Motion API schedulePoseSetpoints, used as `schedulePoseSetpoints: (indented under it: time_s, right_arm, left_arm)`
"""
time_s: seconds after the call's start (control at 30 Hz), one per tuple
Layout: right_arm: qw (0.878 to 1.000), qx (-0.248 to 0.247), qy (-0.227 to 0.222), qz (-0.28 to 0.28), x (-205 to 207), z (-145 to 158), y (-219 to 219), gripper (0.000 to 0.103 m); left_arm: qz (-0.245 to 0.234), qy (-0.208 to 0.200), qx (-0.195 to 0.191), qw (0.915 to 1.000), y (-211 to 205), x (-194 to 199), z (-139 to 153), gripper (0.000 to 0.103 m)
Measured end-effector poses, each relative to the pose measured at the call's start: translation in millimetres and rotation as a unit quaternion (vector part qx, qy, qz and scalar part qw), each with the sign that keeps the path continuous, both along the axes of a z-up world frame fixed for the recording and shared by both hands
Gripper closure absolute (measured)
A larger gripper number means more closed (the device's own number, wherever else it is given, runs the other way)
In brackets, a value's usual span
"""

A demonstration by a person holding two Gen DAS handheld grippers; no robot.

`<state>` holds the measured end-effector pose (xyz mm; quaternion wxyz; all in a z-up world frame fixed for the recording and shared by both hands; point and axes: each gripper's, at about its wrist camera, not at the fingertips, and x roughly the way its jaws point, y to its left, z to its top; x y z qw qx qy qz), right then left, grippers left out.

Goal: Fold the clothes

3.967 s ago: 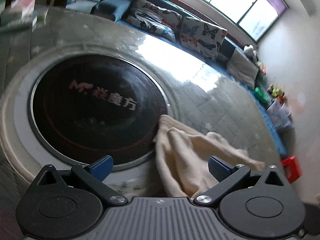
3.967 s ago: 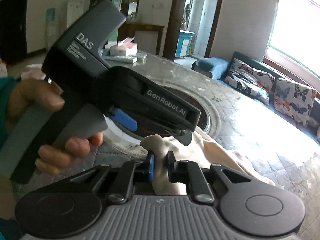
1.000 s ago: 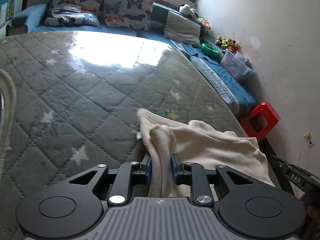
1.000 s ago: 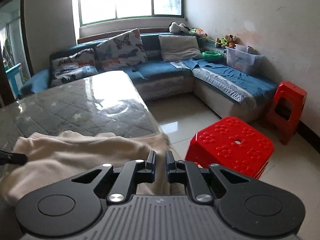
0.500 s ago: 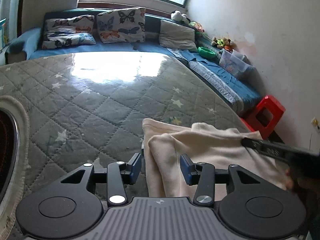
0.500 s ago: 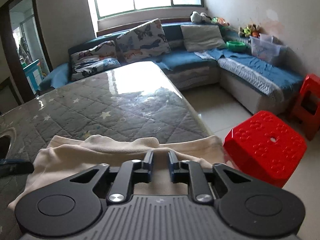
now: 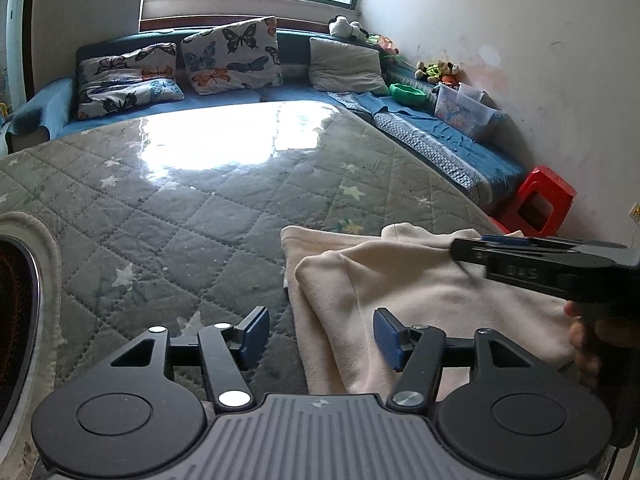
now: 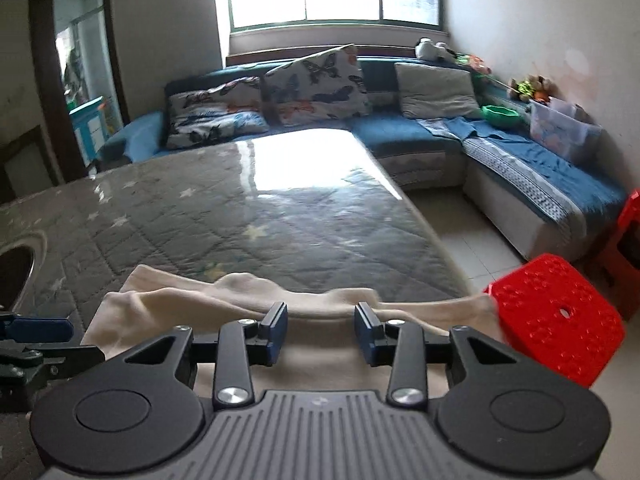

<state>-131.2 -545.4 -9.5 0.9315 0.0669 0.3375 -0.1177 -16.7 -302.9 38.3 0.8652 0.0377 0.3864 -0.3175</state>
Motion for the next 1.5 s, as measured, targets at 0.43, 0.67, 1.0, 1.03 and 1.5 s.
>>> schedulePoseSetpoints:
  time_s: [0.43, 0.67, 1.0, 1.03, 1.5]
  right_arm:
    - [0.999, -0.032, 0.006, 0.030, 22, -1, 34, 0.050]
    - [0.999, -0.040, 0.005, 0.027, 26, -1, 41, 0.046]
    - [1.000, -0.011, -0.002, 0.025, -28, 6, 43, 0.044]
    - [1.000, -0.008, -0.004, 0.024, -36, 6, 44, 0.044]
    - [0.998, -0.003, -0.044, -0.039, -114, -2, 41, 0.036]
  left_arm:
    - [0.018, 0.002, 0.011, 0.9998, 14, 2, -2, 0.025]
    - [0.029, -0.002, 0.019, 0.9994, 20, -1, -2, 0.010]
    - [0.020, -0.019, 0.021, 0.9994, 25, -21, 1, 0.004]
    - [0.017, -0.022, 0.022, 0.9994, 25, -24, 2, 0.004]
    - [0.012, -0.032, 0.047, 0.9983, 18, -28, -11, 0.002]
